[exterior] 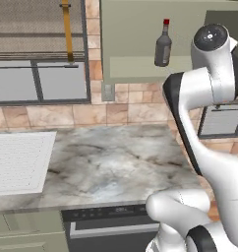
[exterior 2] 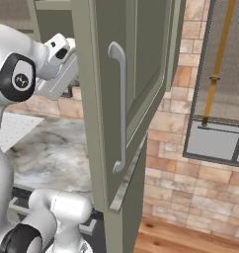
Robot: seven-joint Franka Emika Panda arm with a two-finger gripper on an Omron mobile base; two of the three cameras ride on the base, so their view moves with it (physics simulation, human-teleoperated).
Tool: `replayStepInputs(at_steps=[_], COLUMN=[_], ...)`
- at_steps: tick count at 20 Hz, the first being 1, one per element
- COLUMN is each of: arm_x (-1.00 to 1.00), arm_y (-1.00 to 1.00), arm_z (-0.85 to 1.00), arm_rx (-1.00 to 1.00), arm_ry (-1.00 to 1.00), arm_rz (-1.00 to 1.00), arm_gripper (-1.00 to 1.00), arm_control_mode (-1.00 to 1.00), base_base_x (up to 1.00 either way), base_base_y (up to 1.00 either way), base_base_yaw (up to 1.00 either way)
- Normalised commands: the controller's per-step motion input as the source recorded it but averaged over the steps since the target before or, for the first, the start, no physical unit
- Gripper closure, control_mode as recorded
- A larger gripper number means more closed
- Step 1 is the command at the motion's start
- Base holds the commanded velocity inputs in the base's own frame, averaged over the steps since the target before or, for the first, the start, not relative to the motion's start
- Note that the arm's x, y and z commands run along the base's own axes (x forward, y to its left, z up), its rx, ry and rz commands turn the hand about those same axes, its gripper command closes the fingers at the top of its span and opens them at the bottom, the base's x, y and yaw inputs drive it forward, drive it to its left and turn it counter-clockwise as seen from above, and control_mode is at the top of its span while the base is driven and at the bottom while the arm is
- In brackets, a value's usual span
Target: There is a bowl on the dining counter. Grab a lemon wedge from the fridge and place it in the bowl. Then get the liquor bottle and glass cup from the cabinet and place them next to the bowl.
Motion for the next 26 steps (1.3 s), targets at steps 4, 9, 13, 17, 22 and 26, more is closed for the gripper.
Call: replayStepInputs(at_steps=[4, 9, 13, 17, 22, 26], arm_x=[-0.56, -0.32, -0.34, 0.00, 0.00, 0.00], arm_y=[0.07, 0.00, 0.14, 0.00, 0.00, 0.00], arm_z=[-0.25, -0.33, -0.26, 0.00, 0.00, 0.00], arm_rx=[0.14, 0.15, 0.08, 0.00, 0.00, 0.00], arm_ry=[0.02, 0.03, 0.08, 0.00, 0.00, 0.00], arm_rz=[0.00, 0.00, 0.01, 0.00, 0.00, 0.00], arm_gripper=[1.00, 1.00, 1.00, 1.00, 1.00, 1.00], arm_control_mode=[-1.00, -1.00, 1.00, 1.00, 1.00, 1.00], base_base_x=[0.00, 0.00, -0.19, -0.94, -1.00, -0.95], base_base_y=[0.00, 0.00, 0.03, 0.29, 0.41, 0.46], base_base_yaw=[0.00, 0.00, 0.01, 0.05, 0.12, 0.45])
